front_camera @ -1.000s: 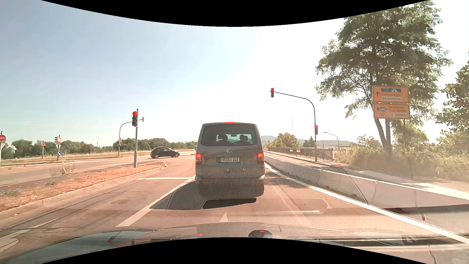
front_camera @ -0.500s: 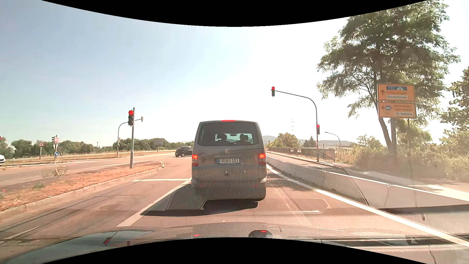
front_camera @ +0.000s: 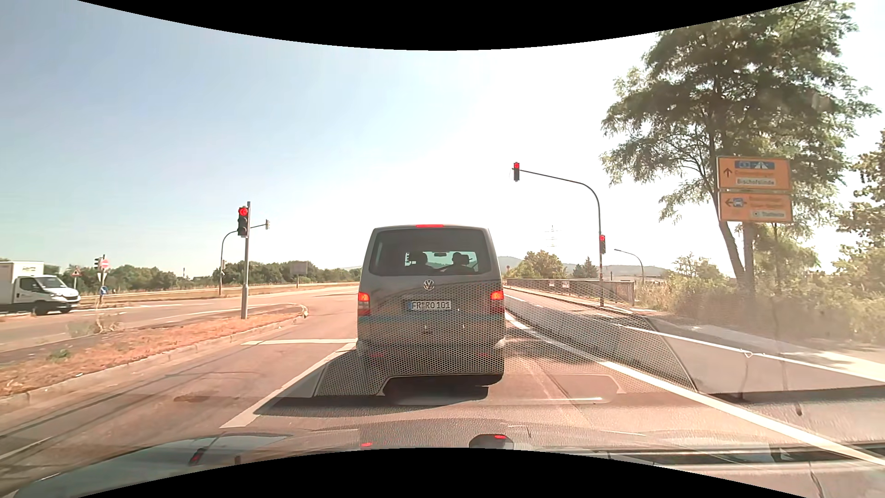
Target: Follow the waypoints while adhering to traffic rules and regulations
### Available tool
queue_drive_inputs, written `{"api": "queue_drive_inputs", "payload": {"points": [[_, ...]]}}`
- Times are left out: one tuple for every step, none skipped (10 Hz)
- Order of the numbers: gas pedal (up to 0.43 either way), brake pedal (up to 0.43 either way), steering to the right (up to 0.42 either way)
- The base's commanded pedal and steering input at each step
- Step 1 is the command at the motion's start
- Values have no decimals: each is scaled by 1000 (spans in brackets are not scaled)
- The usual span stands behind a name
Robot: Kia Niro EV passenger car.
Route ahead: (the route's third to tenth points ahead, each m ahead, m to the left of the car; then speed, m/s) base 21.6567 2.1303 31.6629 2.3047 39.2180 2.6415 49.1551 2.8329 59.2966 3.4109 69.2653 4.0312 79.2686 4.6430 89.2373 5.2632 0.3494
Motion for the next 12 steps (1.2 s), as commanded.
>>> {"api": "queue_drive_inputs", "payload": {"points": [[0,122,-4],[0,116,-4],[0,116,-4],[0,116,-4],[0,110,-4],[0,110,-4],[0,110,-4],[0,110,-4],[0,110,-4],[0,110,-4],[0,116,-4],[0,122,-4]]}}
